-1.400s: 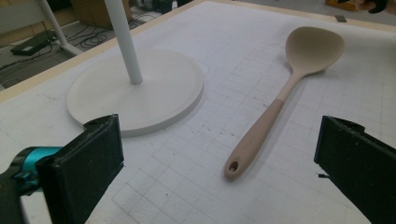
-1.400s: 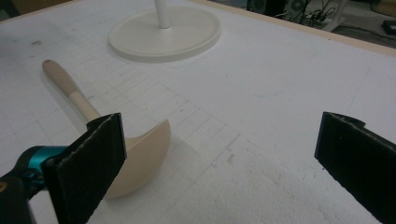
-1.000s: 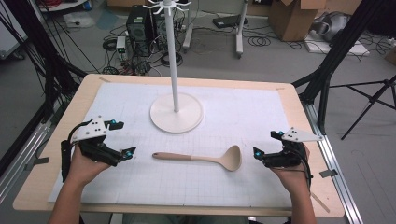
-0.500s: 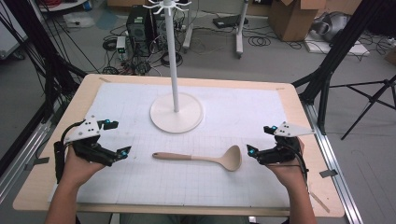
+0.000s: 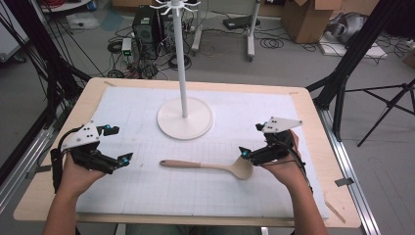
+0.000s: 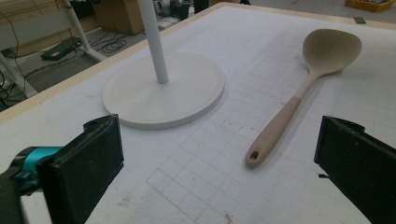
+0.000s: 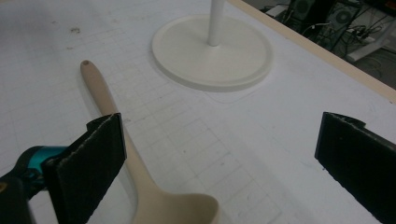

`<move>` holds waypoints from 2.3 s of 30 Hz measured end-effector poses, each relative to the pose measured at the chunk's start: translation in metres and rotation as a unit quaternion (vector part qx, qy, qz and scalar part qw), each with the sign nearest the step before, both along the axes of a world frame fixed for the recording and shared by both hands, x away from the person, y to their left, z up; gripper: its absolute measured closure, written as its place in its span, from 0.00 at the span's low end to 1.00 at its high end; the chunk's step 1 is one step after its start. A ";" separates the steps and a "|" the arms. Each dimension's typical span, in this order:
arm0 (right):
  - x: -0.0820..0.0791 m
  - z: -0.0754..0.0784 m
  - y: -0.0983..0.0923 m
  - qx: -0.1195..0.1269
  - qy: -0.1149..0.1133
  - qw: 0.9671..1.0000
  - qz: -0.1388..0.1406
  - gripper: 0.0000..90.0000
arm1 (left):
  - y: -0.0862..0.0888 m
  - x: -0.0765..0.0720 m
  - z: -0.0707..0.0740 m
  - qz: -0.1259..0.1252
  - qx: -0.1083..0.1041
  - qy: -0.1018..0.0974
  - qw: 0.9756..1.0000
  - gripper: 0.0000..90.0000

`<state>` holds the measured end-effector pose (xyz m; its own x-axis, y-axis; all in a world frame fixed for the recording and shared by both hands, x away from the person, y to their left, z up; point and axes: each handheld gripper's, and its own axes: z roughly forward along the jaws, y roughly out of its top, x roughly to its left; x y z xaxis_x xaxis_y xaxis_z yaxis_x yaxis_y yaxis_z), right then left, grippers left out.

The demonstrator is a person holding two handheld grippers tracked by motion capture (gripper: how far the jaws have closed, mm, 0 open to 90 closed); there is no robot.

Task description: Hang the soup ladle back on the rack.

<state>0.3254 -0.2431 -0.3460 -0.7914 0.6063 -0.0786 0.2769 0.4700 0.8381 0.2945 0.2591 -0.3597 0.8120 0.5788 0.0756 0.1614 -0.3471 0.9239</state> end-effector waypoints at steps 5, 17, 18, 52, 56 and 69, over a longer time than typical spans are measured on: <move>0.008 0.002 0.024 -0.014 0.007 1.000 0.024 0.00 | 0.000 0.001 -0.002 0.002 -0.001 0.003 1.000 0.02; 0.018 -0.017 0.079 -0.088 0.038 0.992 0.084 0.01 | 0.002 0.001 -0.001 0.005 0.003 0.003 1.000 0.02; 0.018 -0.019 0.083 -0.090 0.042 0.991 0.088 0.01 | 0.002 0.001 -0.002 0.005 0.004 0.003 1.000 0.02; 0.030 -0.062 0.149 -0.229 0.114 0.956 0.147 0.08 | 0.002 0.001 -0.003 0.013 0.015 -0.008 1.000 0.02; 0.031 -0.065 0.149 -0.243 0.121 0.950 0.152 0.15 | 0.003 0.001 -0.002 0.012 0.016 -0.009 1.000 0.02; 0.031 -0.067 0.148 -0.262 0.139 0.939 0.176 0.40 | 0.001 0.001 -0.004 0.009 0.020 -0.008 1.000 0.02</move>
<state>0.3566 -0.0949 -0.4126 -0.9695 0.2390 -0.0534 0.2009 0.9008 0.3849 0.2954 0.2601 -0.3635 0.7995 0.5900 0.1124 0.1534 -0.3815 0.9116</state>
